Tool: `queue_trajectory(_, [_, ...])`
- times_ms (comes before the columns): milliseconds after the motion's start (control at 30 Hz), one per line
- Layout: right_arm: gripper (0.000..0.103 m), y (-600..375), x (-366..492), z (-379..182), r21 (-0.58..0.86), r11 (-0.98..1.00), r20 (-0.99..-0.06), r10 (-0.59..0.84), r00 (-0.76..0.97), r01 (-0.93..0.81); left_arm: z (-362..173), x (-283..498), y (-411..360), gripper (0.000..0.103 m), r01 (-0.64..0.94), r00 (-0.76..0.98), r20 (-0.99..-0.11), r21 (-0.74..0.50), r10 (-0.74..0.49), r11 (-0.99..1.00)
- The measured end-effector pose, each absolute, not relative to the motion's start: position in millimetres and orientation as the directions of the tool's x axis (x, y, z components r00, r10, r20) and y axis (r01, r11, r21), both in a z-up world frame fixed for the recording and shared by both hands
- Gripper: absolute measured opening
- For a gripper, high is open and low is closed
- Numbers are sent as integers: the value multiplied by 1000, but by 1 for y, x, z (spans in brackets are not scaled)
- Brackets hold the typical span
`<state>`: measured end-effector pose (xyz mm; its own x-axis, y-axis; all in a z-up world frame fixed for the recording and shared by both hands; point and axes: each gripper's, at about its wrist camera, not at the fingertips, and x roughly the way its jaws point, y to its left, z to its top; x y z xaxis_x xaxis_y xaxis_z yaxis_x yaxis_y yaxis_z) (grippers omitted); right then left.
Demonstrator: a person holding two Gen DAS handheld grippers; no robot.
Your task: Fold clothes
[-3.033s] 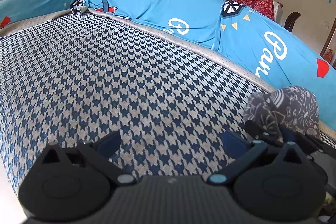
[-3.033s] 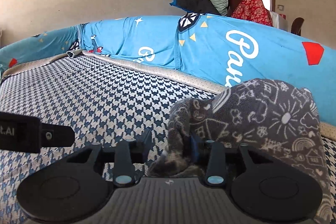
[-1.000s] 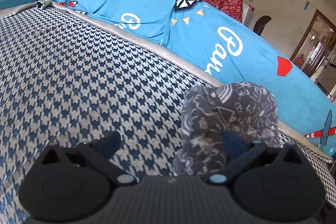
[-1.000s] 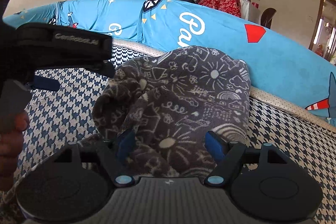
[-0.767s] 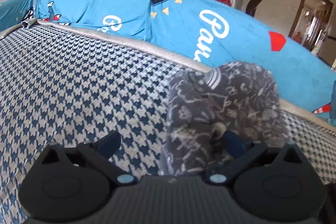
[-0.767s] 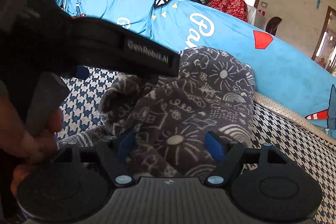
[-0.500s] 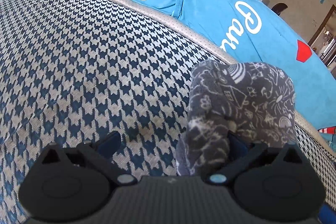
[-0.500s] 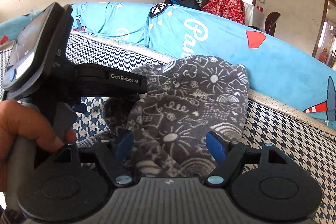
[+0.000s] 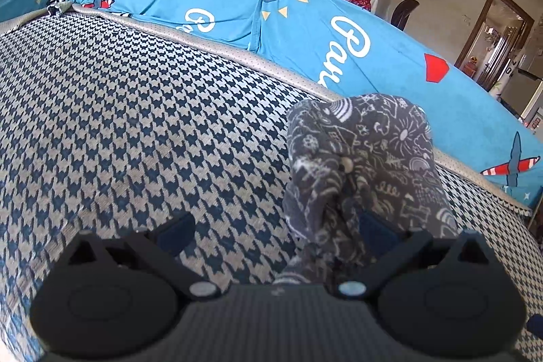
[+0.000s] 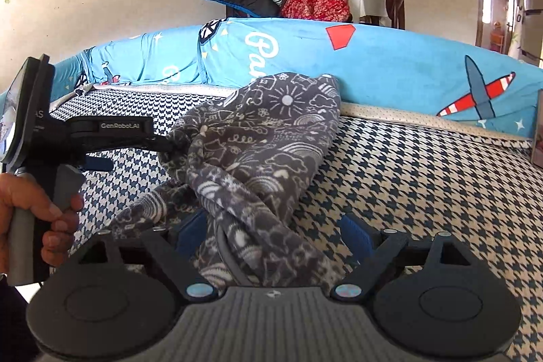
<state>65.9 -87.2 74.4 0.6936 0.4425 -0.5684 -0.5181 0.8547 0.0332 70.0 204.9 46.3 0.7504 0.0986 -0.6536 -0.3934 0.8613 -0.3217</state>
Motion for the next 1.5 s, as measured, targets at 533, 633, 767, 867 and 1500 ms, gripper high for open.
queue_trajectory(533, [85, -146, 34, 46, 178, 916, -618, 388, 684, -359, 18, -22, 161, 103, -284, 673, -737, -179, 62, 942])
queue_trajectory(633, [85, -153, 38, 39, 228, 913, -618, 403, 675, -337, 12, -32, 157, 103, -291, 660, -748, -177, 63, 940])
queue_trajectory(767, [85, -159, 47, 32, 285, 904, -603, 428, 673, -320, 9, -45, 152, 103, -290, 662, -746, -167, 72, 942])
queue_trajectory(867, [85, -163, 54, 26, 325, 895, -592, 445, 672, -306, 8, -50, 150, 103, -290, 662, -745, -157, 79, 944])
queue_trajectory(1500, [15, -148, 42, 33, 302, 868, -521, 497, 694, -395, 6, -62, 159, 103, -335, 678, -729, -195, 92, 922])
